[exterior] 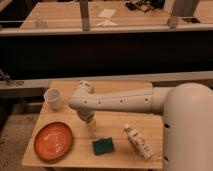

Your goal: Push the ceramic bowl across the table

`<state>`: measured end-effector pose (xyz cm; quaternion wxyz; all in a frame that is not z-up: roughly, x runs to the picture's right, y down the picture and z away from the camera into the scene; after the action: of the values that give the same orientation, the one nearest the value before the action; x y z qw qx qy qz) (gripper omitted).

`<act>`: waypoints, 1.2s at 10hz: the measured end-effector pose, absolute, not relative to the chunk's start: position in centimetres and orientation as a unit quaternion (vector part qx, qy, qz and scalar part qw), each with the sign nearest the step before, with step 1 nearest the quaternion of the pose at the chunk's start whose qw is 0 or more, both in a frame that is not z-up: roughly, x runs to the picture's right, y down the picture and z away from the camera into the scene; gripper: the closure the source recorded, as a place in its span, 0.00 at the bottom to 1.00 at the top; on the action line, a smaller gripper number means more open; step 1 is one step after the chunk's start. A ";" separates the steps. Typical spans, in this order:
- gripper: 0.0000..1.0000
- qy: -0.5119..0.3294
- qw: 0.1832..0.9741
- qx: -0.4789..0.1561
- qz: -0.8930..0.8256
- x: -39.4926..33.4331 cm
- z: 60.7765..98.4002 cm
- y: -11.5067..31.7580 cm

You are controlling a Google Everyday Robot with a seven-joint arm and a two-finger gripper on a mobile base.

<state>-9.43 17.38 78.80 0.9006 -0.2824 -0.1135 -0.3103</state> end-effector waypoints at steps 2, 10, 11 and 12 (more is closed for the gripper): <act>0.20 -0.116 0.899 -0.283 -0.314 -9.5 78.8 17.5; 0.20 -0.131 0.889 -0.284 -0.335 -10.0 78.9 17.9; 0.20 -0.132 0.888 -0.284 -0.337 -10.0 78.9 18.0; 0.20 -0.134 0.886 -0.285 -0.340 -10.1 78.9 18.0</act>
<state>-10.09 18.01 78.88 0.8861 -0.2847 -0.1344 -0.3401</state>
